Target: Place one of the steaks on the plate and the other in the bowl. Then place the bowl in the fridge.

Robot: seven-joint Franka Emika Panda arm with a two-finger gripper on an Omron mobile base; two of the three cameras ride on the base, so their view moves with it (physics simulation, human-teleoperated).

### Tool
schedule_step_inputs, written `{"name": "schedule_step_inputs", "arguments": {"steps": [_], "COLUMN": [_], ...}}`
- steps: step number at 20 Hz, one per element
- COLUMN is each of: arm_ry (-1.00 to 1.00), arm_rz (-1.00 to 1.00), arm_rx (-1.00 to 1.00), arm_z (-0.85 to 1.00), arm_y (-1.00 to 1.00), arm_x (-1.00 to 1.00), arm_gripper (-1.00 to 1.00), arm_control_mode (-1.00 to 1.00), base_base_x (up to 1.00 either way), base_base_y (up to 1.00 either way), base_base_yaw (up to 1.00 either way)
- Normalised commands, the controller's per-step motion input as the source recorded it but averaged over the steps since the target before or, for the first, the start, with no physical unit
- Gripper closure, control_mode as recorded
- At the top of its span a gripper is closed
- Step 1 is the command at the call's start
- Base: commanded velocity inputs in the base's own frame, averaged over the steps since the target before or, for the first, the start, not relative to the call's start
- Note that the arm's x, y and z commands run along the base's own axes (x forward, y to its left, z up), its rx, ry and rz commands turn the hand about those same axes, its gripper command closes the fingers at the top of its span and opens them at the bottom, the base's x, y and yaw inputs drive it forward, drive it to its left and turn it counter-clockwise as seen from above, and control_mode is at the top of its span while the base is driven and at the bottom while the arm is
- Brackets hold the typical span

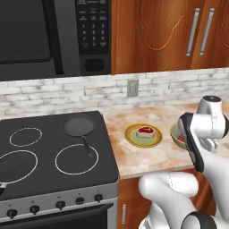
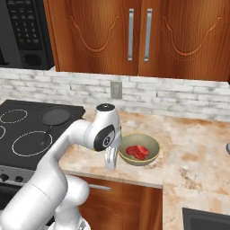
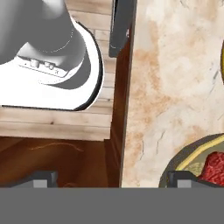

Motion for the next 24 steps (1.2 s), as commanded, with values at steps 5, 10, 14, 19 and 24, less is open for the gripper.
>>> {"name": "schedule_step_inputs", "arguments": {"steps": [5,10,14,19,24], "arm_ry": [0.01,0.17,0.43,0.23,0.12], "arm_rz": [0.16,0.33,0.47,0.36,0.62], "arm_rx": [-0.12,-0.15,-0.02,0.17,0.04], "arm_z": [0.17,0.24,0.57,0.06,0.00], "arm_y": [0.22,0.14,0.00,-0.29,0.07], "arm_x": [0.02,0.29,0.04,-0.09,-0.45], "arm_gripper": [-1.00,-1.00,-1.00,-1.00,-1.00], "arm_control_mode": [-1.00,-1.00,-1.00,-1.00,-1.00], "base_base_x": [0.00,0.00,0.00,0.00,0.00], "base_base_y": [0.00,0.00,0.00,0.00,0.00], "base_base_yaw": [0.00,0.00,0.00,0.00,0.00]}}
